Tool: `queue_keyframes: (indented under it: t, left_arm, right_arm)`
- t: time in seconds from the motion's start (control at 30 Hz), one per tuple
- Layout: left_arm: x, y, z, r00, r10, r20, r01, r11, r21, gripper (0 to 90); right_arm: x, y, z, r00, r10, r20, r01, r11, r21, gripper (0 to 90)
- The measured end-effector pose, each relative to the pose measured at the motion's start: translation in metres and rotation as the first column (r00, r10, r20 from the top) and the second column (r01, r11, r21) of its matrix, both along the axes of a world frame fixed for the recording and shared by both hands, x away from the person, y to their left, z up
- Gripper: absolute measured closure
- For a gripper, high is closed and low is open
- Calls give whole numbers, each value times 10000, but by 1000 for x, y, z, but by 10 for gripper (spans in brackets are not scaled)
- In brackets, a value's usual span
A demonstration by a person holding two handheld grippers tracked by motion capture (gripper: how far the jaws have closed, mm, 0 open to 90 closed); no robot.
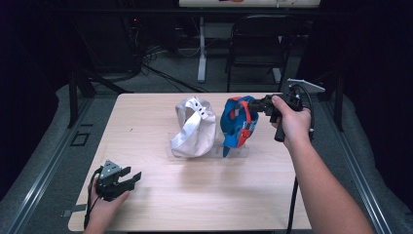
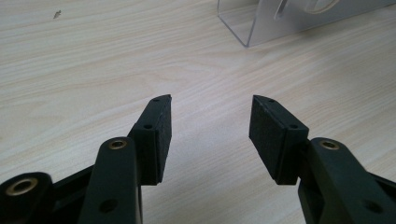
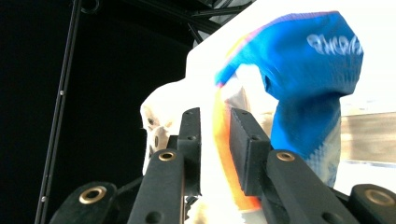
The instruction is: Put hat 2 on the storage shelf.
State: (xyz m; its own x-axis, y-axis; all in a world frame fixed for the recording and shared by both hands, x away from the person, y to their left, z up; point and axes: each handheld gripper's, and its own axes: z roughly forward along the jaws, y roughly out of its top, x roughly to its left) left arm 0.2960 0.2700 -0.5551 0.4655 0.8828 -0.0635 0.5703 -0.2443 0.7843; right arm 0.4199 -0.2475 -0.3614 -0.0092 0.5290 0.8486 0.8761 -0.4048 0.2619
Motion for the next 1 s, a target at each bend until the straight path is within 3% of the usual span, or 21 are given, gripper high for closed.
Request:
queue_keyframes:
  t: [0.13,0.6,0.9,1.0]
  left_arm:
    - [1,-1,0,10000,-58,-23,58,10000,24,495]
    - [8,-9,0,9995,-304,-56,304,9995,30,494]
    - [14,-16,-2,9986,-520,-73,521,9986,70,477]
    - [16,-18,-3,9985,-539,-105,539,9985,0,473]
  right_arm:
    - [-2,-1,1,10000,-47,51,47,10000,-11,735]
    - [-27,-8,5,9975,442,552,-379,9932,-1103,667]
    - [-49,-16,-2,9941,383,1012,-238,9897,-1412,599]
    - [-58,-21,-6,9915,631,1139,-443,9860,-1607,583]
